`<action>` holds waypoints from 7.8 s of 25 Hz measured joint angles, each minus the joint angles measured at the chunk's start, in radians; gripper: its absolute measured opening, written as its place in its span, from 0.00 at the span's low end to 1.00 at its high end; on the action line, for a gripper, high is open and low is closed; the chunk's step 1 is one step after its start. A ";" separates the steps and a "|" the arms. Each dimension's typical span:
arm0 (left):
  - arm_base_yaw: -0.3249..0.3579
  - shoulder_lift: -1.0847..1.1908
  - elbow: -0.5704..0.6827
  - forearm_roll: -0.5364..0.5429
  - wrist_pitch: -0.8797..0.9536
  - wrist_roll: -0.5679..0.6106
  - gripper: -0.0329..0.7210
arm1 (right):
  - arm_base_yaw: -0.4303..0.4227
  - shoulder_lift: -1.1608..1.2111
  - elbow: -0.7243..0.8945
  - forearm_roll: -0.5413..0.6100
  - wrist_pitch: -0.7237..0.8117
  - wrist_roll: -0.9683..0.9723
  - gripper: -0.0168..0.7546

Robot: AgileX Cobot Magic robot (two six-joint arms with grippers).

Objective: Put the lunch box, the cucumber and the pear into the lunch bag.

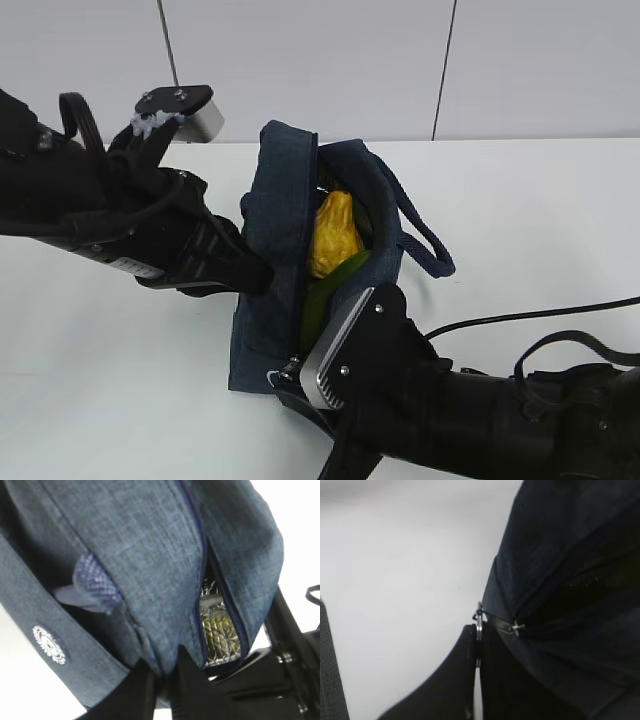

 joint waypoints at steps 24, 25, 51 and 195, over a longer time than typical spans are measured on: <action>0.000 0.000 0.000 -0.001 0.005 0.002 0.05 | 0.002 -0.265 0.049 0.024 0.068 0.009 0.02; 0.000 0.000 0.000 0.000 0.005 0.002 0.05 | 0.002 -0.269 0.049 0.040 0.068 -0.008 0.02; -0.002 -0.010 0.000 -0.008 0.009 0.002 0.05 | 0.002 -0.332 0.006 0.355 0.024 -0.346 0.02; 0.000 -0.071 0.000 0.110 0.330 -0.003 0.19 | -0.608 0.339 -1.055 -1.467 -0.142 1.806 0.02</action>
